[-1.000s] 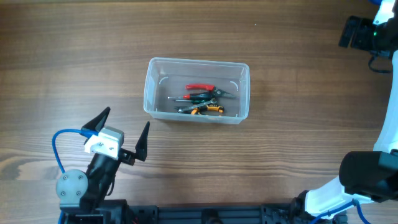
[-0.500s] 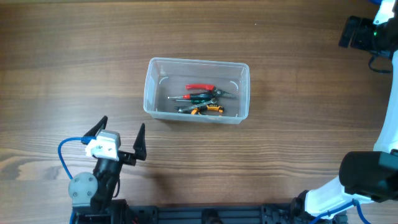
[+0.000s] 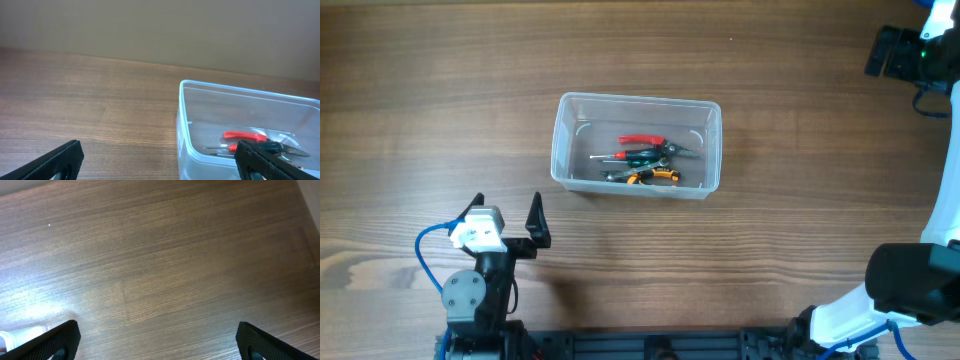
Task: Pack container
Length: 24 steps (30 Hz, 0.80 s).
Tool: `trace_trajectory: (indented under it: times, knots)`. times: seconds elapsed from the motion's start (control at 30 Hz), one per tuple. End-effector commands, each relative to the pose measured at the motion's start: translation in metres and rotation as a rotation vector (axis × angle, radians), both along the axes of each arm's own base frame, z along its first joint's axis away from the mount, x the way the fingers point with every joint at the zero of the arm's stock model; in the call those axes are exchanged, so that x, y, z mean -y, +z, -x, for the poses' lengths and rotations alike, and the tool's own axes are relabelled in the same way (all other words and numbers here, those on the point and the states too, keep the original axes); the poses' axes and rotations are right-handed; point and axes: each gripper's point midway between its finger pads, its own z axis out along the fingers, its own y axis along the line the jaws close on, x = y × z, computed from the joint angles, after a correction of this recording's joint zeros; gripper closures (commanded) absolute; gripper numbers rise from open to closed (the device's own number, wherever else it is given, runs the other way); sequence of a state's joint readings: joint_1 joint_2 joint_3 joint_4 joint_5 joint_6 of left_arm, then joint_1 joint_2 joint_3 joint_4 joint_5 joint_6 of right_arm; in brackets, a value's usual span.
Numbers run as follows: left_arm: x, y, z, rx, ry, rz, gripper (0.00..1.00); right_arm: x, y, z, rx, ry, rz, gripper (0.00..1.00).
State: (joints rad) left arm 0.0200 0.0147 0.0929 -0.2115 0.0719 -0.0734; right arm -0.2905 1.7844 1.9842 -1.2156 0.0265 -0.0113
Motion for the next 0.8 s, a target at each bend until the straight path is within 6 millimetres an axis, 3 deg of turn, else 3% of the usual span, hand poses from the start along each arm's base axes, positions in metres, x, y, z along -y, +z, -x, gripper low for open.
trace_trajectory:
  times: [0.0, 0.77]
  knots:
    - [-0.0067, -0.0091, -0.0011, -0.01, 0.038, 0.014, 0.0, -0.0019, -0.0092, -0.004, -0.016, -0.004, -0.016, 0.0]
    - [-0.0097, -0.0109, -0.0015, -0.012, 0.056, 0.011, 0.0, -0.0019, -0.0092, -0.0041, -0.016, -0.004, -0.017, 0.01]
